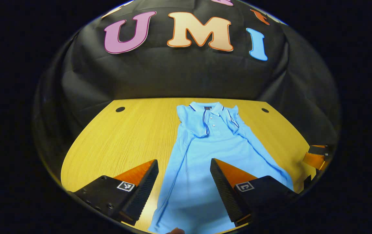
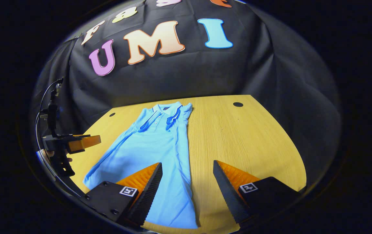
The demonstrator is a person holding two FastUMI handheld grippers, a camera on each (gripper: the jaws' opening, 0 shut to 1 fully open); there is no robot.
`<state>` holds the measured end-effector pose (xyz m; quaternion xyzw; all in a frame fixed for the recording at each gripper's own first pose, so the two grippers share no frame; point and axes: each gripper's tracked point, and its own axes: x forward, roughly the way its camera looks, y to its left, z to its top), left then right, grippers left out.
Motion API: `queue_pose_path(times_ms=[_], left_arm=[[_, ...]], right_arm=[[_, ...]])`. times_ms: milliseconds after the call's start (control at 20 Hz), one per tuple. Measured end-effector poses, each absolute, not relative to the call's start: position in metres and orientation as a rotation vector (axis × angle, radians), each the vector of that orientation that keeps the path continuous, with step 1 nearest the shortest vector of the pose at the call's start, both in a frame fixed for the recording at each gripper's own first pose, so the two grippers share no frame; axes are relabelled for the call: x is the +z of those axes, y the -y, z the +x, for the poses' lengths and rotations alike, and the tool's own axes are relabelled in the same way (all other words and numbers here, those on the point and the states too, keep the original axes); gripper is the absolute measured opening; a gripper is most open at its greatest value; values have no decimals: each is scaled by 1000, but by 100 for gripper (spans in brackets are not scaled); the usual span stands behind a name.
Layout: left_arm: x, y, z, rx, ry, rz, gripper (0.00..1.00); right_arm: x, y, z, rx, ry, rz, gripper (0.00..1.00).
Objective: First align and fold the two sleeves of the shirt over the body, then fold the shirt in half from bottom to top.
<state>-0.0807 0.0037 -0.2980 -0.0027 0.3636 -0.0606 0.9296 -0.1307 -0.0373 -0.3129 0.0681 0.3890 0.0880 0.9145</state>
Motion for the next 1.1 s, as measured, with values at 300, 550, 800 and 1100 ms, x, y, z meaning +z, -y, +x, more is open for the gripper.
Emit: queue_pose_path(times_ms=[300, 550, 800, 1100], left_arm=[[-319, -13, -140, -147, -830, 36, 97], [-335, -29, -189, -142, -914, 48, 96], [-357, -37, -224, -140, -993, 66, 96], [-370, -40, -241, -146, -1016, 100, 97]], right_arm=[[-326, 31, -177, 207, -875, 97, 98], [-338, 23, -208, 235, -935, 75, 98], [-364, 26, -237, 248, -1003, -12, 98], [-380, 29, -254, 251, -1070, -43, 99]])
